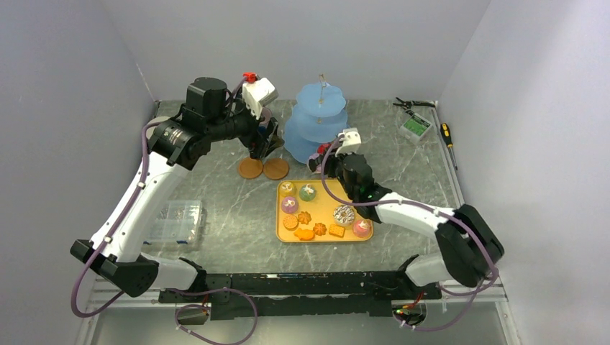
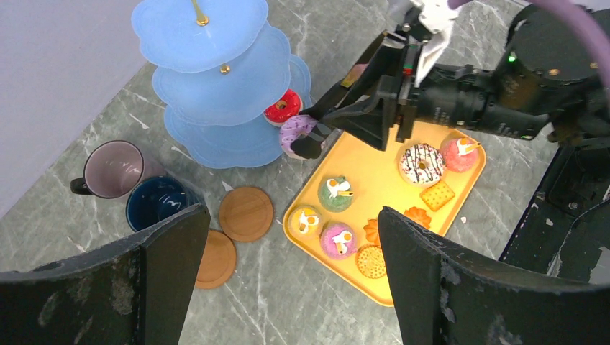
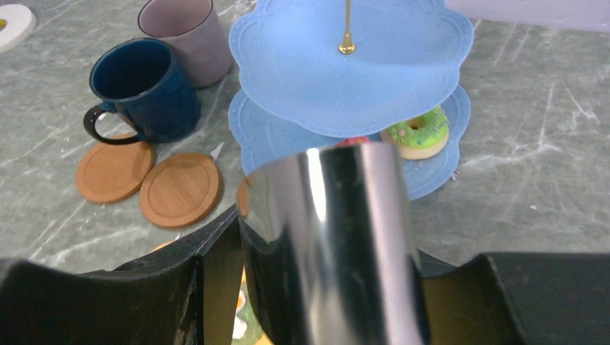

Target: Serve the afternoon tea

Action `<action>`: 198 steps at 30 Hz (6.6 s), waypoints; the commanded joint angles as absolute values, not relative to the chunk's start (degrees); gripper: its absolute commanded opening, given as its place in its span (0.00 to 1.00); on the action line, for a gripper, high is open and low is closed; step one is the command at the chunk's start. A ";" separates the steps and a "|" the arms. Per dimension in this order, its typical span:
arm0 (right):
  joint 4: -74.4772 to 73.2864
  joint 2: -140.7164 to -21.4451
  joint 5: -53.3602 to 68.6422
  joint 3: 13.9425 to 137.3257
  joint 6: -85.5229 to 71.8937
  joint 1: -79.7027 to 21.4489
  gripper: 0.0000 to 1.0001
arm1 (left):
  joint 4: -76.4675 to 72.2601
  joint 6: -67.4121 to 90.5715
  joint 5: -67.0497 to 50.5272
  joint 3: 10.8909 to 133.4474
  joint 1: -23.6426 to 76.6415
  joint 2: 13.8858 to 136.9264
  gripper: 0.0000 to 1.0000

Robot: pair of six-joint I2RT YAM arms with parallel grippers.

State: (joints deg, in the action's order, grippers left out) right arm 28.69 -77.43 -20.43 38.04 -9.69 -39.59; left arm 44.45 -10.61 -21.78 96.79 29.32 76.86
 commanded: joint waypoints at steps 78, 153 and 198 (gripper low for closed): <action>-5.89 -42.14 -28.21 27.44 -21.41 -41.72 0.67 | 42.76 -9.51 -23.28 97.72 29.23 76.48 0.93; 43.75 -81.35 -28.99 42.74 -10.13 -44.04 0.40 | 43.22 -9.33 -22.05 98.71 29.22 76.27 0.93; 51.84 -94.53 -32.06 43.62 -14.18 -41.84 0.68 | 43.67 -9.87 -24.26 96.60 29.18 74.71 0.93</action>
